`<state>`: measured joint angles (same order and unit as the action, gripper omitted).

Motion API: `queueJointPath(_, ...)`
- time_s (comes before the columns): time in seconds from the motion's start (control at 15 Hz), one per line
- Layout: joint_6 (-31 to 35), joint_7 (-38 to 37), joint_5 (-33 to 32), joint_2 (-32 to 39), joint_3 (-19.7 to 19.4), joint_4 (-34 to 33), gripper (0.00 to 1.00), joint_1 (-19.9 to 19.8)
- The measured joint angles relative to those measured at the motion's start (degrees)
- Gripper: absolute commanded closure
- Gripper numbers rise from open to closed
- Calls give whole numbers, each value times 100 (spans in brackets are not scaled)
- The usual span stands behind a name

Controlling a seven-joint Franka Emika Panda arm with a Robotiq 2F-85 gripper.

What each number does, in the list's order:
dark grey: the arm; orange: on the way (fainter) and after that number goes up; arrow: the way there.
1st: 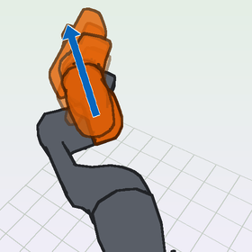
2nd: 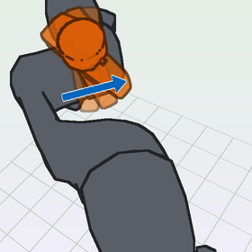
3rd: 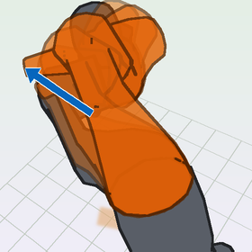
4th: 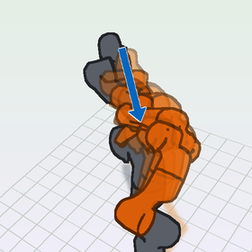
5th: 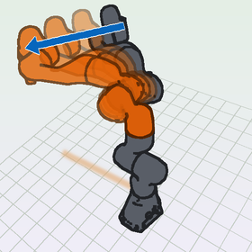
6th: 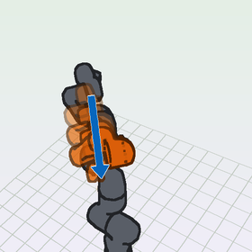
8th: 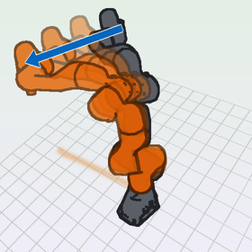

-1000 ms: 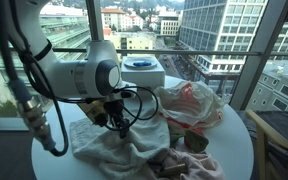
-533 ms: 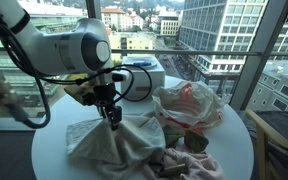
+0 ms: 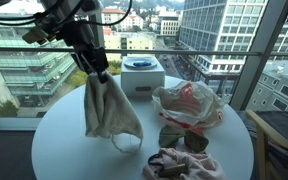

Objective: Move the yellow container forward, then use the towel to lift the yellow container

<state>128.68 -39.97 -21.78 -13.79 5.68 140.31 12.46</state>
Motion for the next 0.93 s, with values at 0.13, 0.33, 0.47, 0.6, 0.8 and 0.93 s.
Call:
queueJointPath(0.13, -369, 138, -2, -606, 274, -9, 71, -35)
queueJointPath(0.33, -957, 524, 45, -1526, 584, -75, 71, -43)
queueJointPath(0.47, -1269, 842, 87, -2060, 691, -194, 71, -43)
queueJointPath(0.6, -1396, 1128, 102, -2459, 732, -304, 71, -50)
queueJointPath(0.8, -1423, 1425, 186, -2690, 748, -371, 71, -92)
queueJointPath(0.93, -1406, 1553, 252, -2636, 773, -360, 71, -151)
